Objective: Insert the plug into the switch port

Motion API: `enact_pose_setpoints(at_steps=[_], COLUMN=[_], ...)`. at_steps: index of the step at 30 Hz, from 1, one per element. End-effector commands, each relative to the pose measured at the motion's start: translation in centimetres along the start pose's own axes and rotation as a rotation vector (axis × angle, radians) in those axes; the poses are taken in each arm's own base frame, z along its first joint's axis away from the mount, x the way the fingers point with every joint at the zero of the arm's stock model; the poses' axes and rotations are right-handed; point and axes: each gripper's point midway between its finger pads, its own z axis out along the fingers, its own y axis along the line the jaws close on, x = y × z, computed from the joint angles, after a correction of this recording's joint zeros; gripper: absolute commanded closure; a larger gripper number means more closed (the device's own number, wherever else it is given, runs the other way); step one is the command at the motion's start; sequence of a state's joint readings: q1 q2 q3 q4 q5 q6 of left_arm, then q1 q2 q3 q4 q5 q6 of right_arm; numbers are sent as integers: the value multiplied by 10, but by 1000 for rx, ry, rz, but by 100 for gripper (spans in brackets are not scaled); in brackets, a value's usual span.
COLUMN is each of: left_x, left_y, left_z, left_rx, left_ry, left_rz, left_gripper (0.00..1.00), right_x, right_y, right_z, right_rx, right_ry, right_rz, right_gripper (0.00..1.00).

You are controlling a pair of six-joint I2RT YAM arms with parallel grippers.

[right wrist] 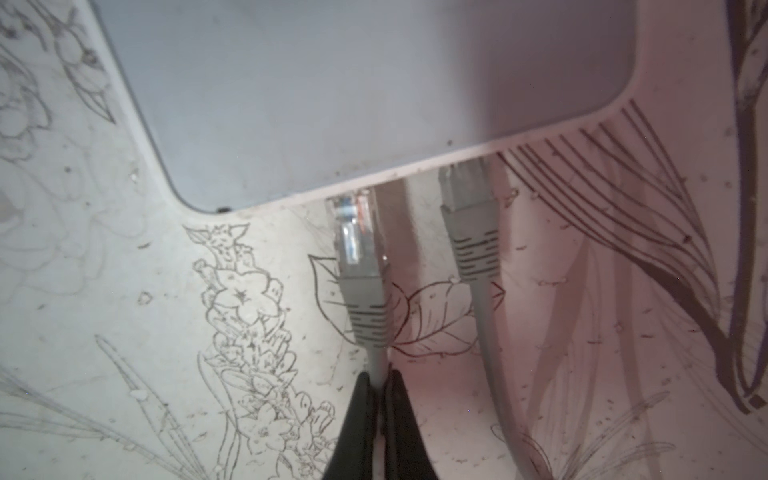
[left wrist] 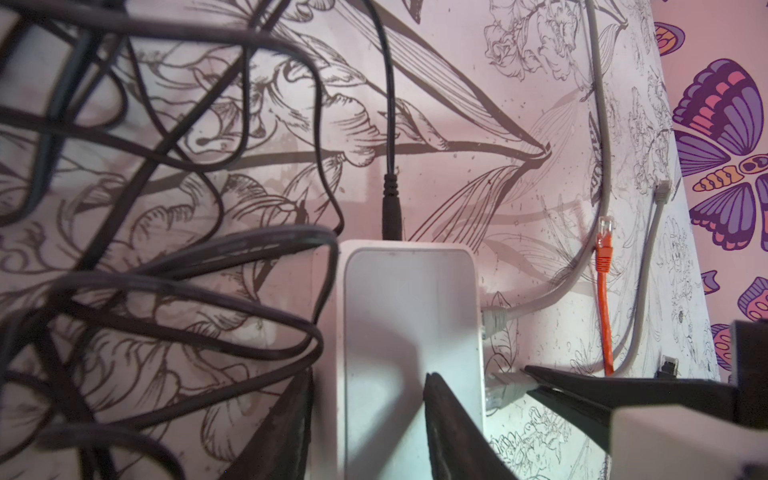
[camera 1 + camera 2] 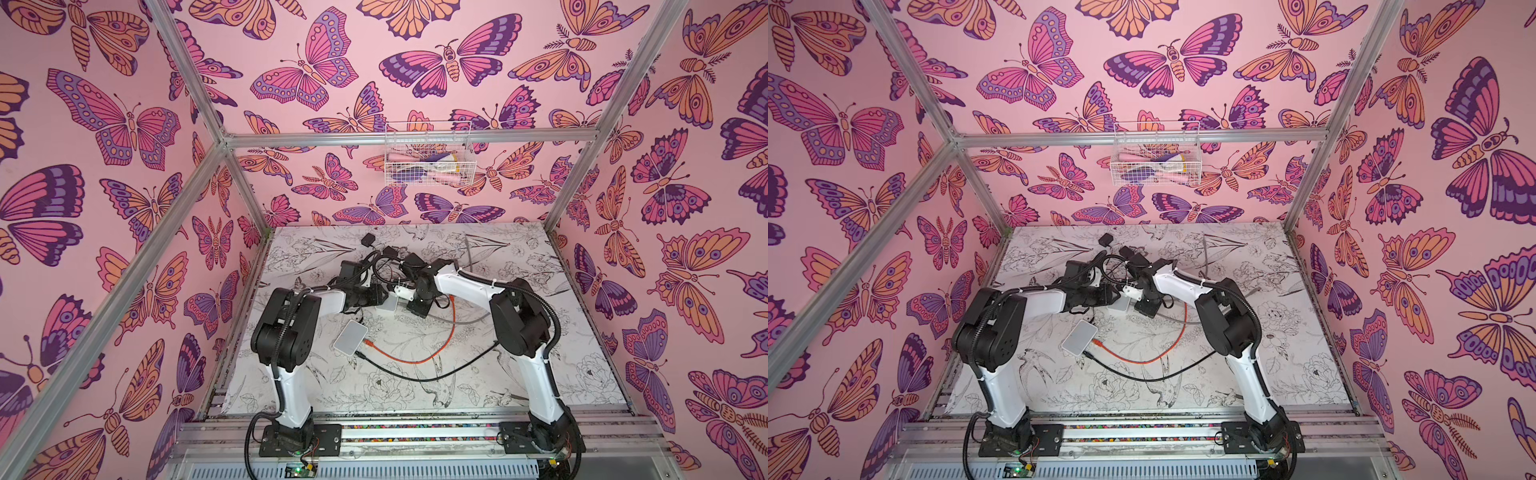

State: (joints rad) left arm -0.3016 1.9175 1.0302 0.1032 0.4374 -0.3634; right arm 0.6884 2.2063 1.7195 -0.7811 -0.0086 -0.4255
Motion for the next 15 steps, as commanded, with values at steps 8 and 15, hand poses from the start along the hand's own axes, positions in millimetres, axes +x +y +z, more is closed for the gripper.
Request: enact_pose_setpoints(at_steps=[8,15], left_x=[9,11], left_y=[2,3], left_z=[3,3], left_rx=[-7,-8], left_ry=[35,38], left_rz=[3,-4], left_gripper=[54,54], right_x=[-9,-15], right_y=[-3,13], right_z=[-14,-15], right_rx=[9,-34], right_ry=[-39,-57], right_rz=[11,-13], right_gripper=[100,100])
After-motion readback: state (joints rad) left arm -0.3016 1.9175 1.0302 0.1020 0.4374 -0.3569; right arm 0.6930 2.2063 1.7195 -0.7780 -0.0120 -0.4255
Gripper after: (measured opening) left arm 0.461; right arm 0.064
